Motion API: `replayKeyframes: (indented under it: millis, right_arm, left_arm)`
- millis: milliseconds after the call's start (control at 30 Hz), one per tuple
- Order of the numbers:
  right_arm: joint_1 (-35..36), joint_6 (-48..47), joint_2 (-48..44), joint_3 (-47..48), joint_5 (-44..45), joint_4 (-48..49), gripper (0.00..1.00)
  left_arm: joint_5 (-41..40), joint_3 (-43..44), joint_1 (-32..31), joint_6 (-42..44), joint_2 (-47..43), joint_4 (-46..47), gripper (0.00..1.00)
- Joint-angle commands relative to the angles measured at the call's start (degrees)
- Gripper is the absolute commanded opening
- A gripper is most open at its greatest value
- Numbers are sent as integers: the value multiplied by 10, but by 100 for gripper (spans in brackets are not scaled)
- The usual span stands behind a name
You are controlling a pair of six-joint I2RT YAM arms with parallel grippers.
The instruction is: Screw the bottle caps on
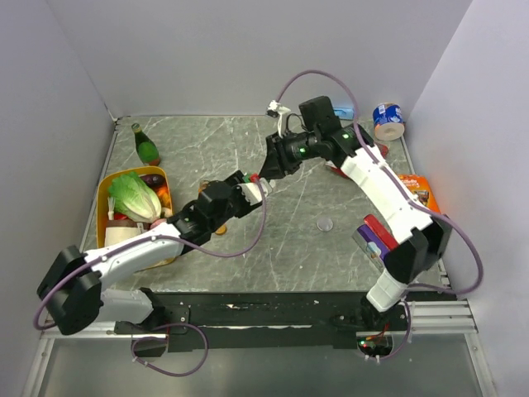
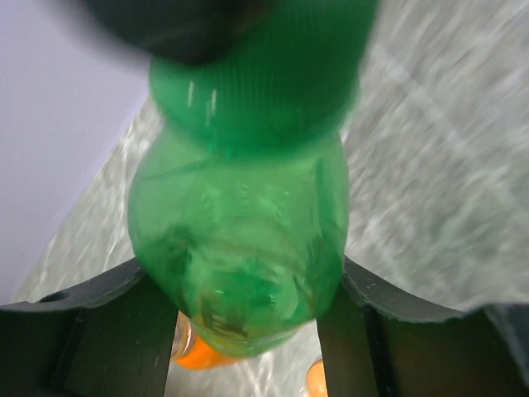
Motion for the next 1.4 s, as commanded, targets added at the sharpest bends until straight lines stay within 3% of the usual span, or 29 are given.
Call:
replayKeyframes:
  millis: [0,67,100,200,333,433,500,567,633,667,767,900,1100,1367]
  right_arm:
    - [6,170,29,33,-72,-37,0]
    - [1,166,24,37,-81,-26,0]
    - [-10,166,22,41,-87,-19,28]
    - [-48,167,7,61,-107,24,78]
    - [-119,108,-6,103,-146,25,89]
    - [-145,3,-14,121,-170,-40,91]
    - [-138,-193,-36,119,-152,-130,94]
    - [-112,-372,-108,36,-123,-133,91]
    - [-86,-467,-173,-84,-72,-83,89]
    - [-49,-556,-231,-119,-53,-68,89]
    - [16,-678,-303,-212,22,-31,84]
    - [95,-720,-289,-200,47,-55,75]
    - [133,-768,-259,-192,54,-62,67]
    - [157,-721,-192,-126,27,-103,59]
  left_arm:
    - [-86,29,-14,27,6,108,1]
    - [-78,19,-13,27,2,101,1]
    - [-75,17,-14,25,0,83,1]
    - [-48,7,-13,21,-11,48,1]
    - [-4,-12,-11,18,-26,9,1]
    - [50,-24,-6,23,-43,-19,1]
    - [90,-35,1,32,-66,-30,1]
    - [193,-39,19,49,-90,-58,1]
    - [278,-32,33,67,-101,-87,1]
    - [300,-28,36,68,-103,-116,1]
    - [361,-10,37,93,-94,-157,1]
    - [417,0,37,109,-79,-180,1]
    - [424,19,37,117,-62,-173,1]
    - [417,32,33,121,-57,-165,1]
